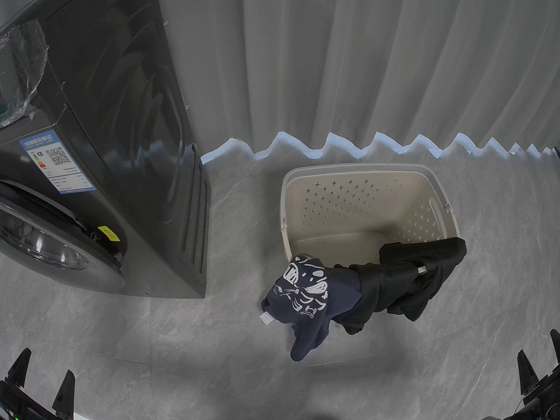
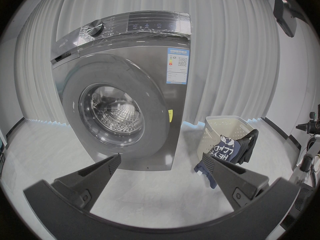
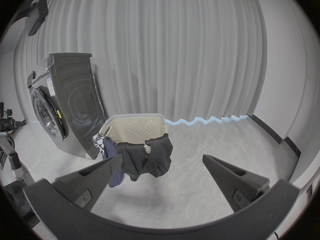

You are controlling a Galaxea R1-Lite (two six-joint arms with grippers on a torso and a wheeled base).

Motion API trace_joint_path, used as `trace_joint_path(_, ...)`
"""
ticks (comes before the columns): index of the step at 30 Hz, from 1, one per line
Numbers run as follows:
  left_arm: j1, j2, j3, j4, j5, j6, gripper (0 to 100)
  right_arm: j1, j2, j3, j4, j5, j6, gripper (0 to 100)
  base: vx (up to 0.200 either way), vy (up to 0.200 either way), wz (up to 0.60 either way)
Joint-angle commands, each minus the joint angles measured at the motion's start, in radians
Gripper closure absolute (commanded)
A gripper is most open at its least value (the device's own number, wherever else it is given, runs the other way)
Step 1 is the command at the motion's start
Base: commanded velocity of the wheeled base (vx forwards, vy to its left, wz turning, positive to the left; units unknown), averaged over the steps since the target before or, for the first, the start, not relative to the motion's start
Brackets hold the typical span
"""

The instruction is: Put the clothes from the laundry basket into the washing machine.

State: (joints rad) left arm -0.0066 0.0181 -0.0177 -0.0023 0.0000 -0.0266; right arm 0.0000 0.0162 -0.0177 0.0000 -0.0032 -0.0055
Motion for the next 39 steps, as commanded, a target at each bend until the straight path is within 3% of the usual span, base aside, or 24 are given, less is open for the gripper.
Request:
trace_joint_path(1,0.0,-0.015,0.018,-0.001,0.0,0.001,0,0.0,-0.016,0.016,0.0,0.0,-0.001,0,0.0,0.2,0.0)
trace_joint_path(39,0.0,-0.015,0.018,-0.001,0.0,0.001,0,0.0,-0.016,0.016,0.0,0.002,-0.001,0,0.0,0.189,0.0)
